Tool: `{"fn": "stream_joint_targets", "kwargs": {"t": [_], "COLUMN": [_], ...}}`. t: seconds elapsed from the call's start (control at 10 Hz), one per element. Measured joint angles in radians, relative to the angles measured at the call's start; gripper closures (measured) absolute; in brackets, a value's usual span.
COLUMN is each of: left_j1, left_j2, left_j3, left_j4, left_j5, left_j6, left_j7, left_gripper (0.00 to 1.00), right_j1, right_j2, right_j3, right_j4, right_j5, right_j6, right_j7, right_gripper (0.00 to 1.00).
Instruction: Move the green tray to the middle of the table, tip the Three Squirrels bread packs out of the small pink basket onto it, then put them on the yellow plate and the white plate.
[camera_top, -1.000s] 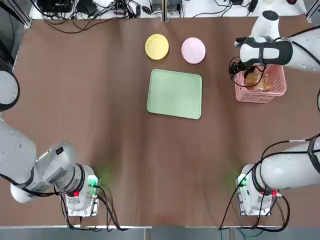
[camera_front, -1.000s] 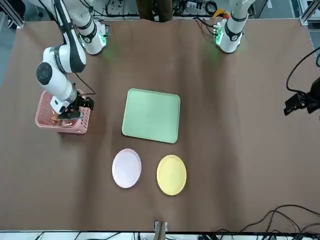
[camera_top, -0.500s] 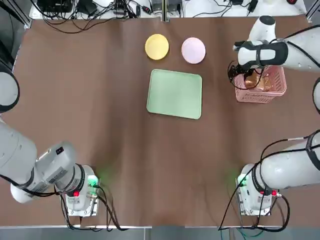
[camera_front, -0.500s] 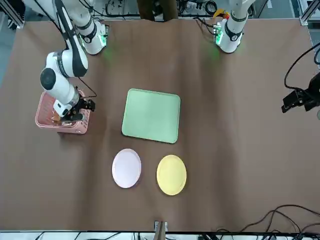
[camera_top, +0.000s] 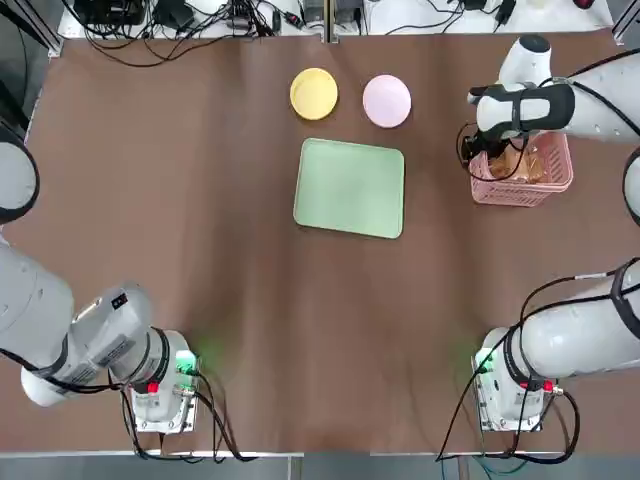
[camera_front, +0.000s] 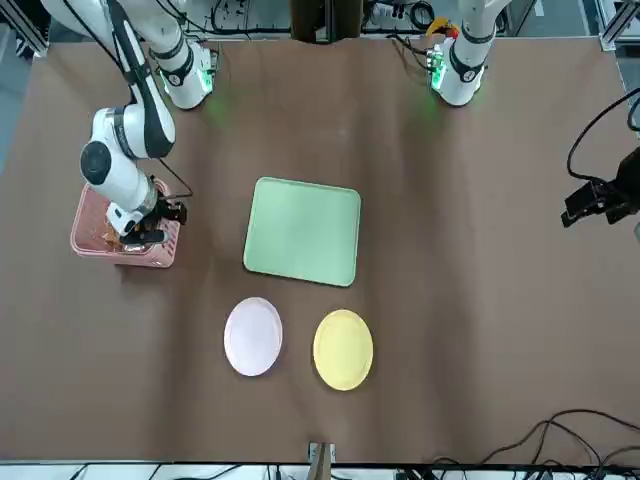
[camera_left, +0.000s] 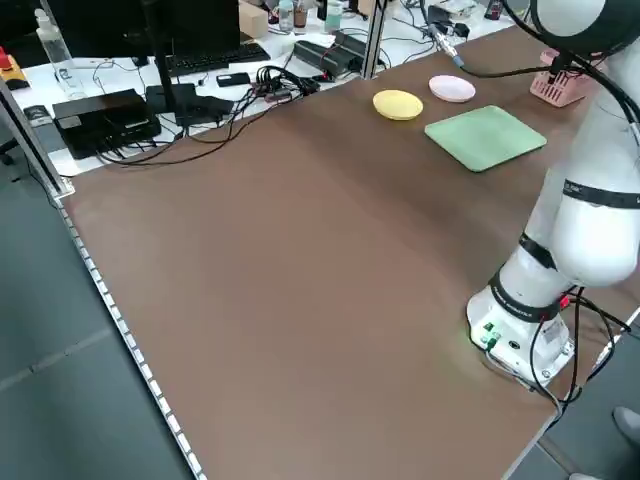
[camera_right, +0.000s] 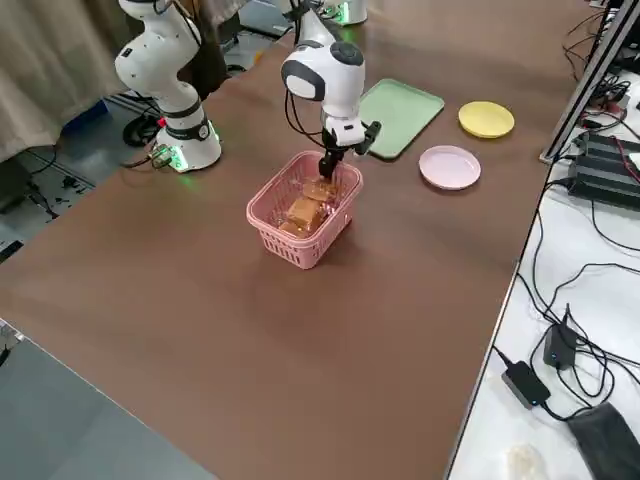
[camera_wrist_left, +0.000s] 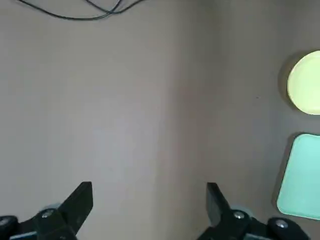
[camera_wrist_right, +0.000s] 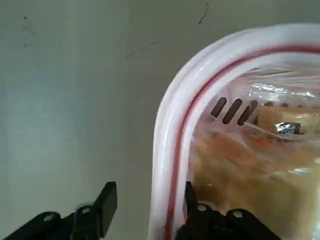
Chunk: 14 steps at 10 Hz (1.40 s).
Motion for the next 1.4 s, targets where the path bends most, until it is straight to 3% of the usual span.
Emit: {"fn": "stream_joint_targets", "kwargs": {"t": [0.1, 0.2, 0.4, 0.5, 0.9, 1.4], "left_j1": [-0.083, -0.204, -0.46, -0.535, -0.631, -0.646], "left_j2": [-0.001, -0.004, -0.014, -0.022, -0.097, -0.162], "left_j3": [0.098, 0.251, 0.538, 0.616, 0.676, 0.643], "left_j4": [0.004, 0.008, 0.011, 0.011, -0.068, -0.182], "left_j5": [-0.025, -0.077, -0.128, -0.132, -0.133, -0.133], "left_j6": [0.008, 0.013, 0.017, 0.018, 0.057, 0.102], "left_j7": [0.0, 0.003, 0.001, -0.002, -0.003, -0.003], "left_gripper": [0.0, 0.0, 0.0, 0.0, 0.0, 0.0], "right_j1": [-0.006, -0.011, -0.012, -0.014, -0.014, 0.01], "right_j2": [0.003, 0.006, 0.007, 0.006, 0.006, -0.088], "right_j3": [-0.001, -0.002, -0.003, -0.005, -0.004, 0.01], "right_j4": [0.0, 0.0, 0.0, 0.001, 0.002, 0.05], "right_j5": [0.0, -0.001, -0.003, -0.004, -0.005, -0.003], "right_j6": [0.0, 0.0, 0.0, -0.001, -0.004, -0.084], "right_j7": [0.0, -0.001, -0.001, 0.0, -0.001, -0.006], "right_gripper": [0.44, 0.49, 0.82, 0.94, 0.93, 0.93]}}
